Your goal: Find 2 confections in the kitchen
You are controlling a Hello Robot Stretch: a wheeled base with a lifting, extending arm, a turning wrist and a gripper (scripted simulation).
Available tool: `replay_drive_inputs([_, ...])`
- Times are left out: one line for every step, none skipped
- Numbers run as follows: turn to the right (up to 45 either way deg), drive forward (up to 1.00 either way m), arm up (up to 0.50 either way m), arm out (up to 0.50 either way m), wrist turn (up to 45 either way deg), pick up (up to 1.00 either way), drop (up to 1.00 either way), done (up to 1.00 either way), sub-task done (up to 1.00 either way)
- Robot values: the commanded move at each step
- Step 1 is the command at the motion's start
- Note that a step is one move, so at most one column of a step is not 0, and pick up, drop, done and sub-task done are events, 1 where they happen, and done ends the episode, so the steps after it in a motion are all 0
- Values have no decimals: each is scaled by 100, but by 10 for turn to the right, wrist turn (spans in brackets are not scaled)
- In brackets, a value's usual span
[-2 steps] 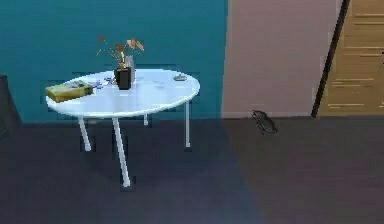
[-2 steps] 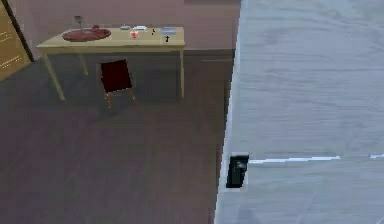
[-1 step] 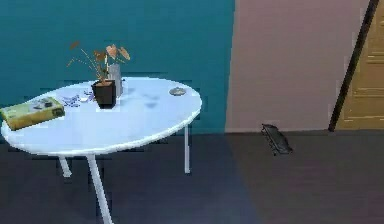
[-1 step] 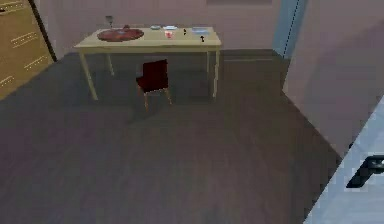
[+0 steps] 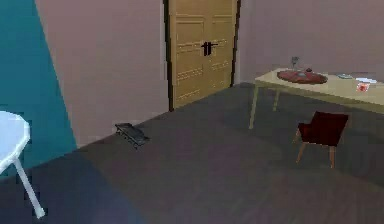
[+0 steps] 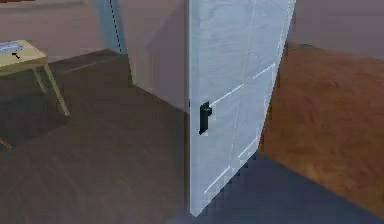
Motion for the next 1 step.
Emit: replay_drive_inputs([420, 0, 0, 0, 0, 0, 0, 0, 0])
